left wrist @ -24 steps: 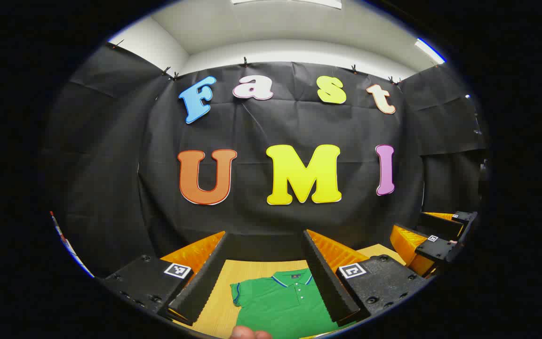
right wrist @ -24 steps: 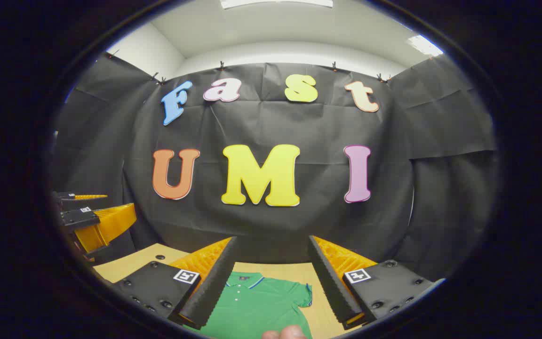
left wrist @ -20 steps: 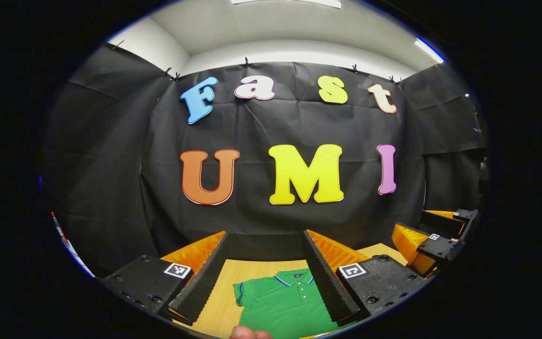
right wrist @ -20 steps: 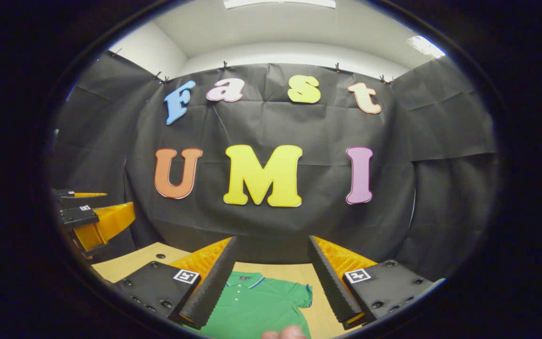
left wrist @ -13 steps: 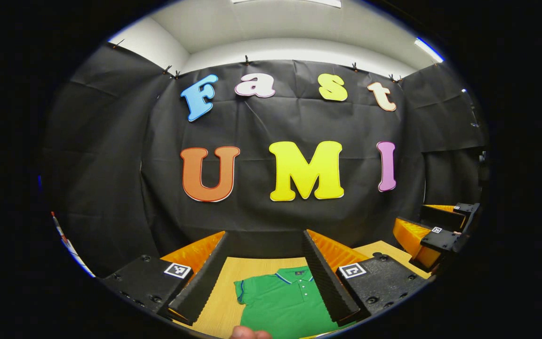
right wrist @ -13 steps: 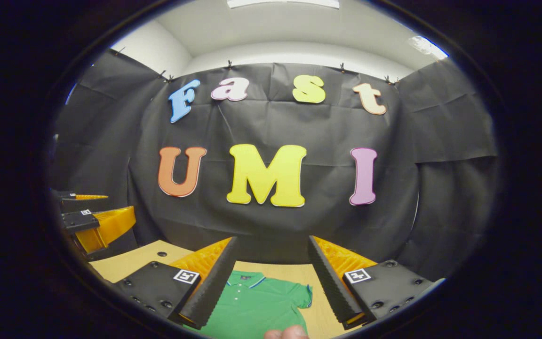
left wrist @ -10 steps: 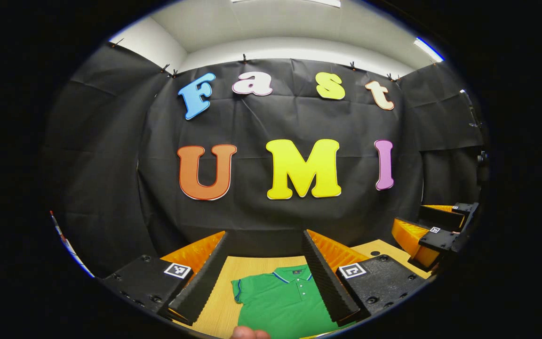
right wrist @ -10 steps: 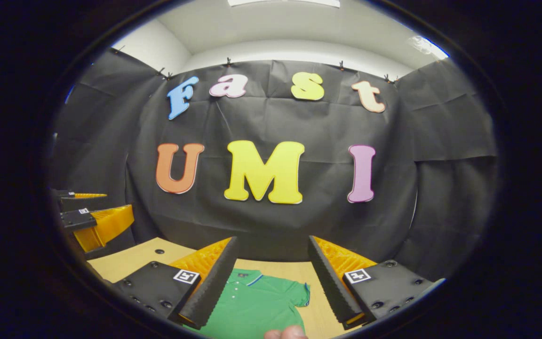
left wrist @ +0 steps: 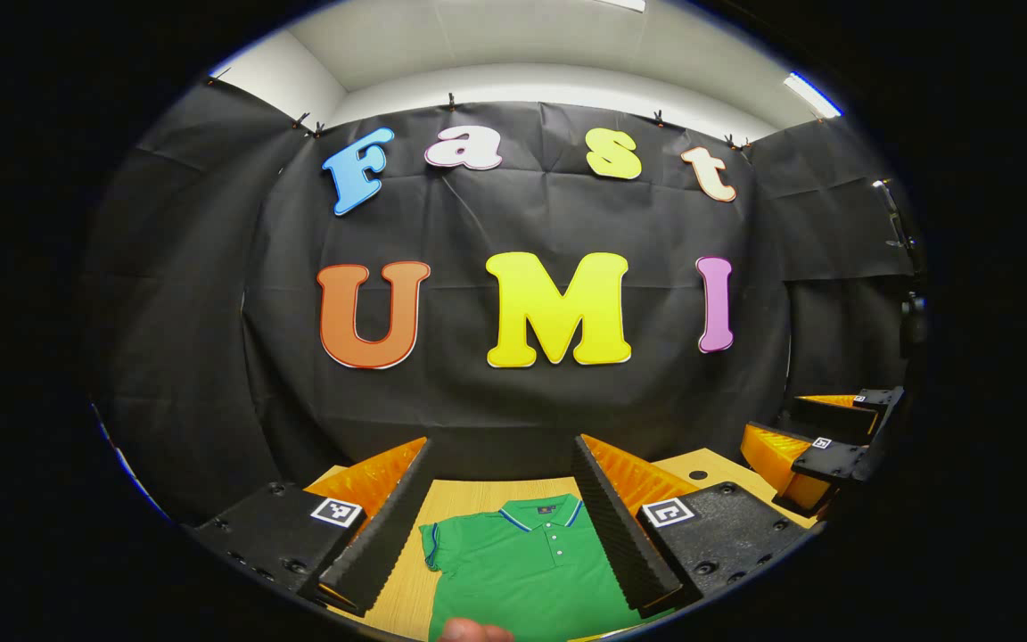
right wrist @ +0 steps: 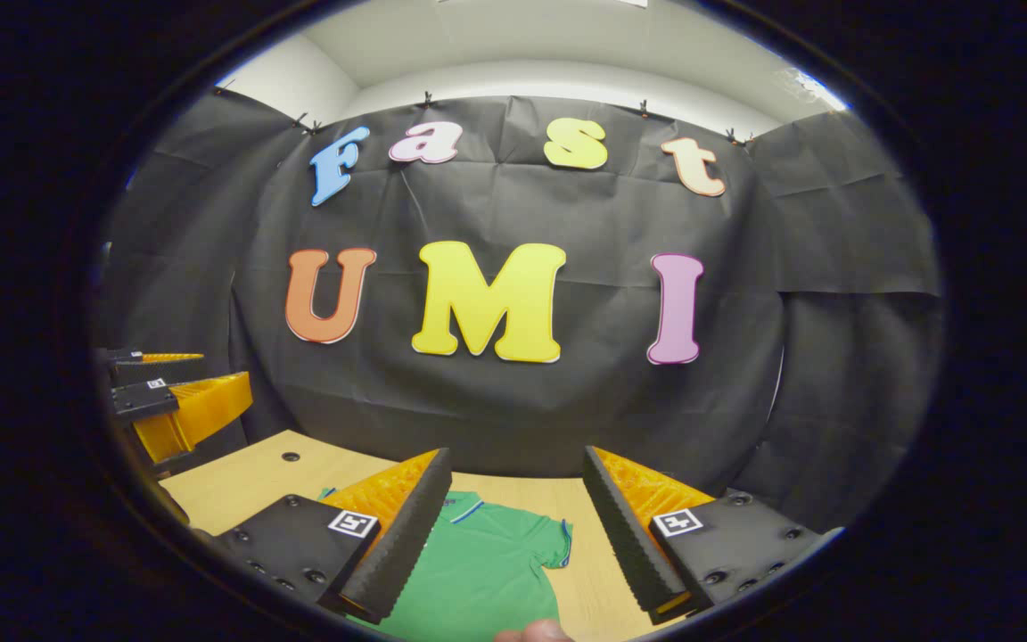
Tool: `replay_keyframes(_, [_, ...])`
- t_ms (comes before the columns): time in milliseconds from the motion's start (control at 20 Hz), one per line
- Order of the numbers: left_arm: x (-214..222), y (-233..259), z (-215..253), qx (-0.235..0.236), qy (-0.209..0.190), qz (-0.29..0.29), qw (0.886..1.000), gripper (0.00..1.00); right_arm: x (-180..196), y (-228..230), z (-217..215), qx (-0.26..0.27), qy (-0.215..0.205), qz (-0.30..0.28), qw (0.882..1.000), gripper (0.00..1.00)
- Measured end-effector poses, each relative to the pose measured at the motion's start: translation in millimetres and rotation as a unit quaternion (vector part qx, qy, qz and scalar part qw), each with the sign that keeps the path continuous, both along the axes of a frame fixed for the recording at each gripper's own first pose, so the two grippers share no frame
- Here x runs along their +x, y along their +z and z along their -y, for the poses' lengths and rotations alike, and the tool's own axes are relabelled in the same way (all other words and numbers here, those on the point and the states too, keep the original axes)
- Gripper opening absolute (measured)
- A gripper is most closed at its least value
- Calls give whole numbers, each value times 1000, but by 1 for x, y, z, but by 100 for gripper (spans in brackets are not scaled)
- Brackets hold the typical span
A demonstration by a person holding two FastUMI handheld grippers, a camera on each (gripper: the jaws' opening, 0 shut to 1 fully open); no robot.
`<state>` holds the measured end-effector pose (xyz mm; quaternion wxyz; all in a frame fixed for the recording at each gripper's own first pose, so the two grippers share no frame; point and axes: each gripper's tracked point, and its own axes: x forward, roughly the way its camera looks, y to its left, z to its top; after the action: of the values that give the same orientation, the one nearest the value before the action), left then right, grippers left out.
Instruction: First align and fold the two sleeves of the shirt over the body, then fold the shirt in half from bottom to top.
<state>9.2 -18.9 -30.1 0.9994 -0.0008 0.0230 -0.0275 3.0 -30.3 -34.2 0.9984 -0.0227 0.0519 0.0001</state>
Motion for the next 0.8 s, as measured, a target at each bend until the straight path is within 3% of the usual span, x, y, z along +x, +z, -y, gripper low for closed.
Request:
replay_keyframes(300, [0, -13, 4, 0, -1, -16, 1000, 98, 11, -14, 14, 4, 4, -21, 1000, 94])
replay_keyframes(800, [2, -34, -2, 25, 11, -55, 998, 98, 73, -109, 69, 16, -1, -123, 992, 96])
